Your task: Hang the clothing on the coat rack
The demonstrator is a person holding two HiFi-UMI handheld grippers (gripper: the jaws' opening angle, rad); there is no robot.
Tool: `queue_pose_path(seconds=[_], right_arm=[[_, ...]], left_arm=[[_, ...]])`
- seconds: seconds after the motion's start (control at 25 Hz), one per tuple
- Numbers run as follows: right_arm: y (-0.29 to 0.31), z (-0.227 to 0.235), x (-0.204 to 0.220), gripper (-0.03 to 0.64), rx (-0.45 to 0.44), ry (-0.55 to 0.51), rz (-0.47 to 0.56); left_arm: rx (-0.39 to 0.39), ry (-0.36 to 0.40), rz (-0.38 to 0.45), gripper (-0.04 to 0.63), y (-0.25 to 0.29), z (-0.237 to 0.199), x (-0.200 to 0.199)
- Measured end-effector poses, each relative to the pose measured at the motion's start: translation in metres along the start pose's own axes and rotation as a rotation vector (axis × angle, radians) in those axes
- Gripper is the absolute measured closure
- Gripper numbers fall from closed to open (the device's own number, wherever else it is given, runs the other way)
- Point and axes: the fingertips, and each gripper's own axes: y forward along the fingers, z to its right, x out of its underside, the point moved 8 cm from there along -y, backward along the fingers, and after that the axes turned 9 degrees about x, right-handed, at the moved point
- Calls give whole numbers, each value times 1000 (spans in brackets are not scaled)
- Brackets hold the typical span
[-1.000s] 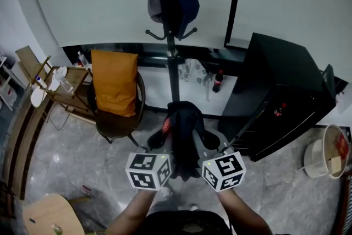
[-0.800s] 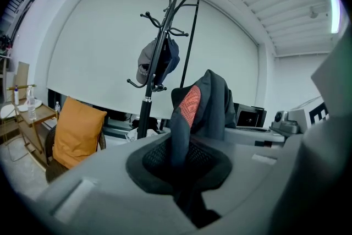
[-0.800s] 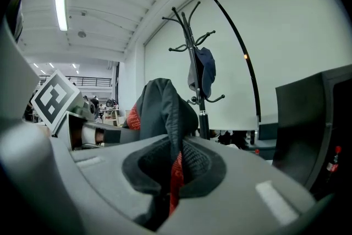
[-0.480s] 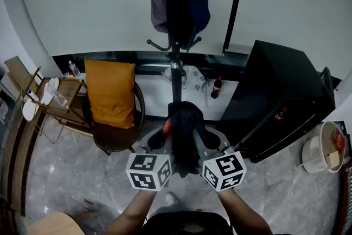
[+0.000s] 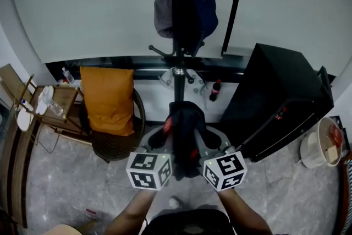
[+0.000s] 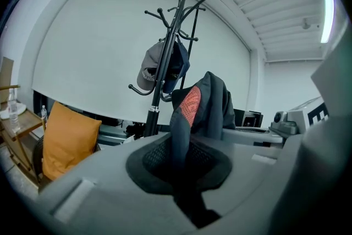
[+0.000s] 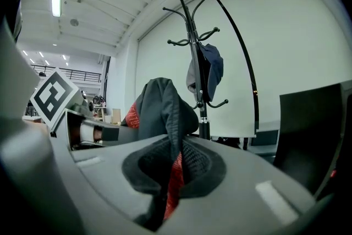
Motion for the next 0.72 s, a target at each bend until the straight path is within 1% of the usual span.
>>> queue_pose_path(seconds=[0.36, 0.72], right_arm=[[11, -1, -4, 597, 15, -3, 16], [23, 24, -6, 597, 10, -7, 35]], left_arm=[[13, 11, 1, 560, 5, -10, -6], [3, 23, 8, 560, 31, -7, -11]])
